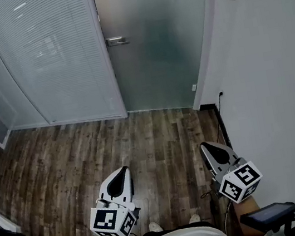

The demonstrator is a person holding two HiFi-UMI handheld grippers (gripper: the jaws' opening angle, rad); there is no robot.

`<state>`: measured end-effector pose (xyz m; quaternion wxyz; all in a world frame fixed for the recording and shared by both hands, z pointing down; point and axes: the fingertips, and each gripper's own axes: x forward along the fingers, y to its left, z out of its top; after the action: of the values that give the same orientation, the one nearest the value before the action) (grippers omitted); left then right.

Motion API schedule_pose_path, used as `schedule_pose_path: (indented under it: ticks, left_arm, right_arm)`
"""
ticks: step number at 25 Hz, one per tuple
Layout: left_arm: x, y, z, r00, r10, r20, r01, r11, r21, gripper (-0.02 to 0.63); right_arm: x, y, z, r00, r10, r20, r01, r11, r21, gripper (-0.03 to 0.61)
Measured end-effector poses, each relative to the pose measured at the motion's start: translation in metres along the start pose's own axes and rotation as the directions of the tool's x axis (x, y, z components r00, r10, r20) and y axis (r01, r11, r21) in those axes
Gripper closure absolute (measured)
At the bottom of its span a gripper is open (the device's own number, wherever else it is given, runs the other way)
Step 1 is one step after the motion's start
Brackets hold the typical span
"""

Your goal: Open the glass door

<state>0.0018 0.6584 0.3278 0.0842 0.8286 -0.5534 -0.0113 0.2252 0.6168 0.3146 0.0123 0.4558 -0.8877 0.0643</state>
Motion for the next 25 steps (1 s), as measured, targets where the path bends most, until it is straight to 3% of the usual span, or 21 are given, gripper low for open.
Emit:
schedule_pose_path:
  ticks: [10,17,25]
  left_arm:
    - [-0.033,0.082,0.002,1.000,0.029,0.013,-0.029,0.999,0.016,0.614]
    - [-0.039,0.126,0.003,0.999,0.040,0.026,-0.040,0.999,-0.005,0.615]
    - [-0.006,0.145,0.004,0.999,0.035,0.010,-0.035,0.999,0.008,0.614]
  right_arm:
    - [0.051,0.050,0.009,0.999,-0.028,0.041,0.029,0.999,-0.030,0.577]
    - [0.076,0.077,0.002,1.000,-0.018,0.020,0.019,0.998,-0.055,0.577]
    - [0.121,0.057,-0.005,1.000,-0.017,0.000,0.017,1.000,-0.002,0.577]
